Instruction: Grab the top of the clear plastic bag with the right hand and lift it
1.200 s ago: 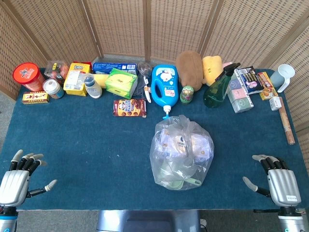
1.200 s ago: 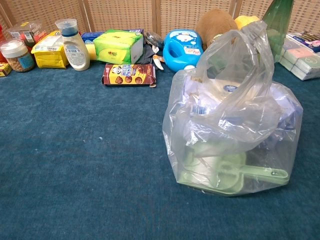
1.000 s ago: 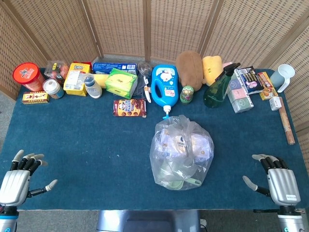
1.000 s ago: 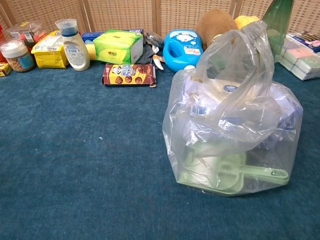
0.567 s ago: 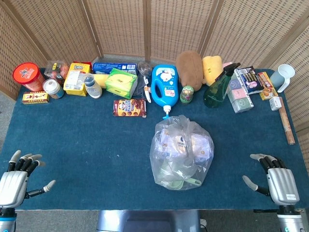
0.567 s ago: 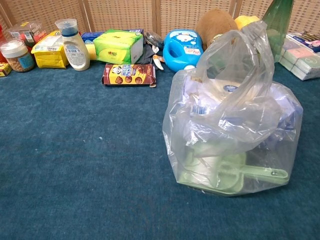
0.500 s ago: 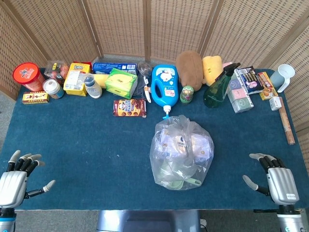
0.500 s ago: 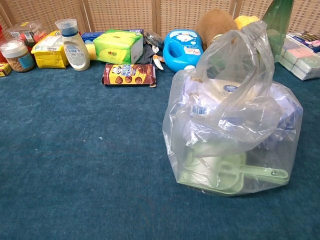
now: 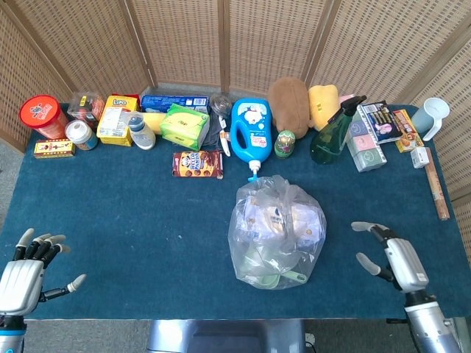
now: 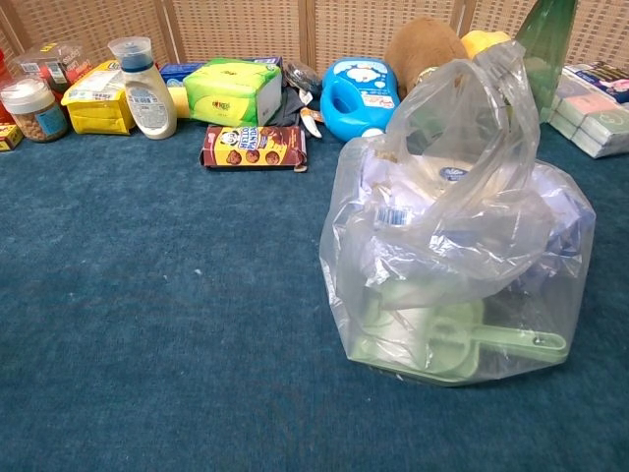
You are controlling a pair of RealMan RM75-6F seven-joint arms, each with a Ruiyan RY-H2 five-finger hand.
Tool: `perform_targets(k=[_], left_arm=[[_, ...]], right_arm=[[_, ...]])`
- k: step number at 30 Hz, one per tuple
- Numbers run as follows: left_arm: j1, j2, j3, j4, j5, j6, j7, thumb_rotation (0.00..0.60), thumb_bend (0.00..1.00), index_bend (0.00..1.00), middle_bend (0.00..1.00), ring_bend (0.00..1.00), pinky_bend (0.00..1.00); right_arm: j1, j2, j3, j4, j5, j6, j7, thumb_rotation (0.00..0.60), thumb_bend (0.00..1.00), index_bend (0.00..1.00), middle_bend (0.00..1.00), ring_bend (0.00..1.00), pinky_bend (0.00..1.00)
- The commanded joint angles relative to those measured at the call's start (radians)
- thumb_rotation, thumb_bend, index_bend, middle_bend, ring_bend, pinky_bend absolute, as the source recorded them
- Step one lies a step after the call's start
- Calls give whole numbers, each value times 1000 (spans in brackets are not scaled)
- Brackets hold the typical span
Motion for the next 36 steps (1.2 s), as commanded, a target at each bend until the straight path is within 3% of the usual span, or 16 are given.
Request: perform_targets(k=[1, 16, 36], left_arm=[[-5, -5, -2, 7, -7, -10, -4, 77, 140, 368, 267, 184, 39], [-12, -24, -6, 62, -38, -37, -52, 76, 140, 368, 267, 184, 39], [-15, -59, -8, 163, -70, -64, -148, 73, 139, 368, 267, 184, 39]], right_arm=[[35, -13, 15, -5, 21, -41, 2, 0, 237, 238, 294, 243, 238], [169, -83, 57, -43, 86, -203, -22, 0, 232, 238, 293, 243, 238], [315, -121, 145, -202, 231, -371, 95, 0, 225, 238, 296, 250, 240]])
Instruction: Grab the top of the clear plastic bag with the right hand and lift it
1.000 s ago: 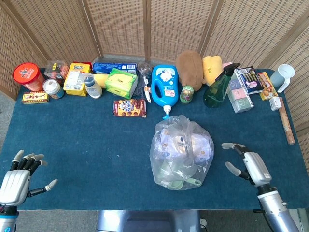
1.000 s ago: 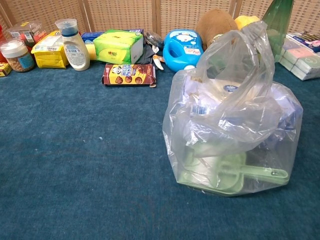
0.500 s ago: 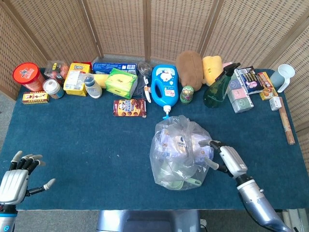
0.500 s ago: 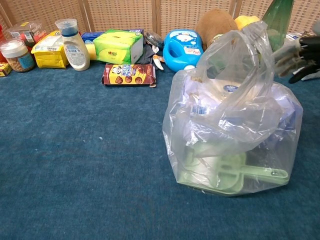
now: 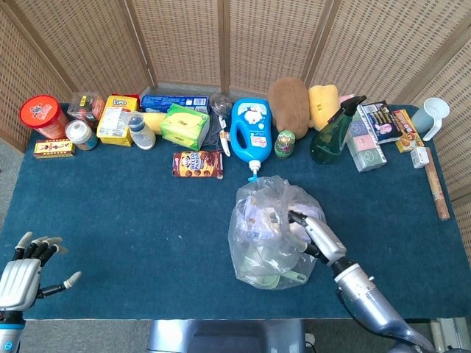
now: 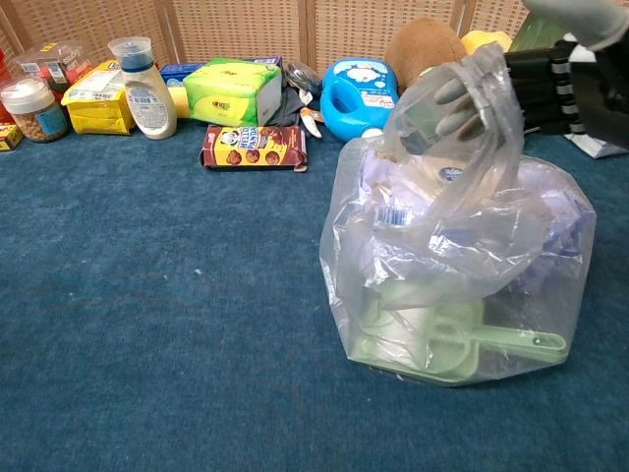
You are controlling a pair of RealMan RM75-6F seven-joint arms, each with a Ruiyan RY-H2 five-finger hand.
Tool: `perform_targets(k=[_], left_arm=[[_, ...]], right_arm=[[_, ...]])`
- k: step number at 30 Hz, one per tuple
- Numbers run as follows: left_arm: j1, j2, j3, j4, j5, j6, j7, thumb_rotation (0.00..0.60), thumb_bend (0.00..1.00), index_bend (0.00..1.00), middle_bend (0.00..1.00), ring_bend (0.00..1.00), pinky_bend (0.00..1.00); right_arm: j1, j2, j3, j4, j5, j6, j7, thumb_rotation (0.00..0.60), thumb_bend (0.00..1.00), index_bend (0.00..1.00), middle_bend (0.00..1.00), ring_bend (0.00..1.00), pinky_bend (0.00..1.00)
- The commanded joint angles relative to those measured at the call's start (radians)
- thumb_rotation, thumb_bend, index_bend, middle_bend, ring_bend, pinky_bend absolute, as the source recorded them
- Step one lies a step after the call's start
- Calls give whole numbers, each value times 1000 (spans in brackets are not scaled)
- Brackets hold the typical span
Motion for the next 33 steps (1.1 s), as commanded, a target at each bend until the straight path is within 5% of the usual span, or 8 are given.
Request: perform_targets(k=[1, 9, 16, 20, 24, 29, 31, 33], left_arm=[[-1, -5, -1, 12, -4, -5, -12, 75, 140, 368, 267, 184, 39], [-2, -20, -1, 53, -14, -14, -50, 78, 139, 368, 267, 184, 39], [-2, -32, 0, 89, -21, -25, -80, 74, 140, 368, 266, 184, 39], [-2, -36, 0, 97, -23, -27, -85, 76, 139, 368, 266, 184, 39], [-3, -39, -2, 104, -22, -25, -90, 75, 140, 368, 266, 184, 39], [-1, -42, 0, 110, -21, -21, -93, 79, 140, 368, 267, 184, 39], [-1, -43, 0, 111, -20, -21, -94, 78, 140, 368, 267, 184, 39], [-1, -43, 1, 111, -16, -19, -94, 76, 140, 368, 267, 184, 39]], right_arm=[[22, -8, 17, -29, 32, -29, 36, 0, 225, 238, 296, 250, 241], [76, -30, 45, -60, 86, -91, 70, 0, 223, 238, 298, 253, 240], [101, -31, 120, -133, 214, -155, 262, 0, 224, 263, 332, 295, 257], [97, -19, 161, -169, 271, -164, 349, 0, 224, 312, 382, 378, 349], [68, 23, 278, -262, 408, -152, 550, 0, 225, 374, 445, 456, 430], [54, 115, 387, -336, 592, -148, 649, 2, 237, 442, 532, 556, 589], [49, 140, 415, -351, 631, -143, 665, 51, 260, 466, 556, 590, 653], [35, 173, 450, -367, 664, -129, 682, 174, 297, 501, 589, 647, 718]])
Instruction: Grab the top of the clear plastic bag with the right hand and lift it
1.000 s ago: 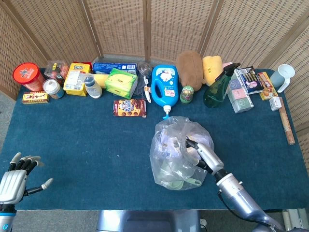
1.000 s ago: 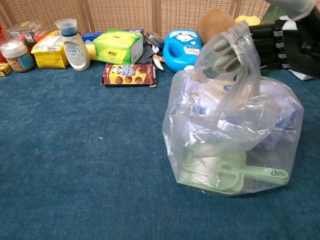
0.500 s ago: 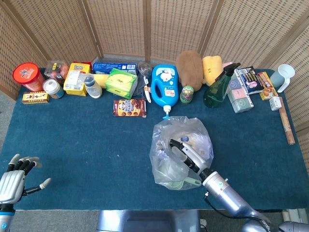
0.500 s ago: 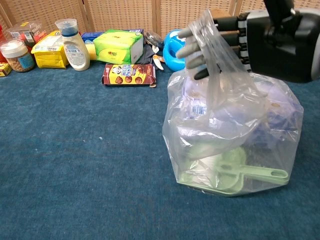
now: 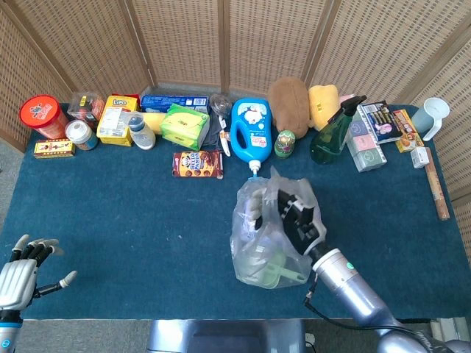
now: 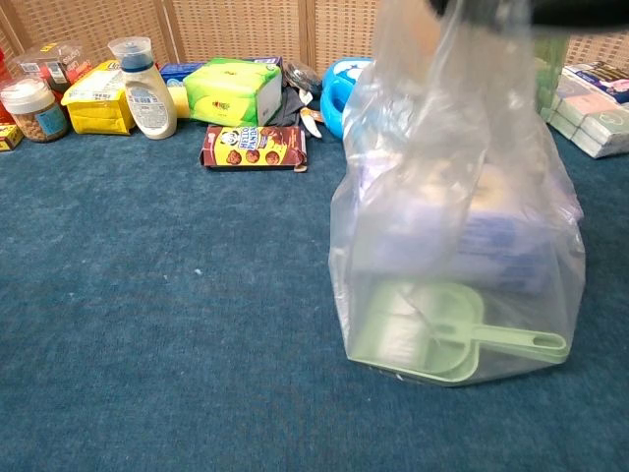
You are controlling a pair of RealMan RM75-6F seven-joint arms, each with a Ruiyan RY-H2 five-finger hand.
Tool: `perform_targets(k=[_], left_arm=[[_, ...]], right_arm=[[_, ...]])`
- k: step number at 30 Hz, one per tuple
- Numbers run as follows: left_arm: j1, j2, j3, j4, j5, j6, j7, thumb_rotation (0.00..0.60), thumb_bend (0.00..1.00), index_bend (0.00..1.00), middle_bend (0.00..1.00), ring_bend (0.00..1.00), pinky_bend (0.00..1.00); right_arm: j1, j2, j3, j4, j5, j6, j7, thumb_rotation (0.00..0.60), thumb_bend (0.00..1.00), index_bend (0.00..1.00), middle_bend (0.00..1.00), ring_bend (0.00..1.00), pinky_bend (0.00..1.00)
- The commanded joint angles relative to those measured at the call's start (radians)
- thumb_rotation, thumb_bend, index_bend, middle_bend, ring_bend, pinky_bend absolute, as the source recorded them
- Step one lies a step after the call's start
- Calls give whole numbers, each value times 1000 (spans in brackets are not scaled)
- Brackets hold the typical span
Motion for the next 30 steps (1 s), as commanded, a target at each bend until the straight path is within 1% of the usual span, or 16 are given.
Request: perform_targets(k=[1, 3, 5, 6, 9, 11, 14, 19, 20, 25, 30], left_arm=[[-1, 0, 0, -1, 4, 2, 0, 76, 140, 368, 267, 184, 39], [-2, 0, 1, -2, 5, 2, 1, 72, 139, 368, 267, 184, 39], [-3, 1, 0, -6, 8, 3, 4, 73, 140, 368, 266, 184, 39], [-4, 1, 0, -9, 10, 4, 6, 77, 140, 368, 267, 184, 39], [-6, 5, 0, -17, 14, 5, 16, 79, 141, 368, 267, 184, 39], [-7, 8, 0, -26, 15, 7, 23, 75, 141, 368, 266, 184, 39], [-5, 14, 2, -40, 18, 12, 36, 74, 139, 368, 266, 184, 39], [-1, 26, 8, -62, 20, 16, 56, 74, 140, 368, 266, 184, 39], [2, 30, 9, -67, 21, 19, 61, 75, 140, 368, 266, 184, 39], [10, 42, 13, -86, 24, 33, 76, 75, 139, 368, 267, 184, 39], [10, 43, 12, -94, 28, 36, 82, 78, 140, 368, 266, 184, 39]], right_arm=[[-34, 84, 90, -60, 91, 20, 64, 221, 308, 517, 606, 670, 740], [-45, 107, 113, -66, 116, 13, 85, 372, 332, 574, 665, 736, 806], [-60, 136, 150, -66, 140, -11, 123, 476, 348, 613, 705, 777, 856], [-70, 149, 166, -66, 144, -22, 139, 518, 357, 627, 718, 791, 875], [-109, 182, 228, -66, 137, -60, 205, 587, 367, 647, 735, 808, 903], [-147, 200, 282, -66, 124, -89, 271, 600, 374, 658, 744, 817, 915], [-203, 232, 355, -66, 118, -117, 351, 600, 380, 674, 758, 832, 932], [-269, 264, 438, -62, 99, -164, 432, 600, 386, 694, 777, 853, 953], [-288, 270, 464, -60, 90, -175, 454, 600, 387, 696, 778, 855, 955], [-346, 272, 526, -47, 52, -209, 510, 600, 389, 697, 779, 856, 956], [-378, 268, 563, -44, 24, -240, 539, 600, 389, 697, 779, 855, 956]])
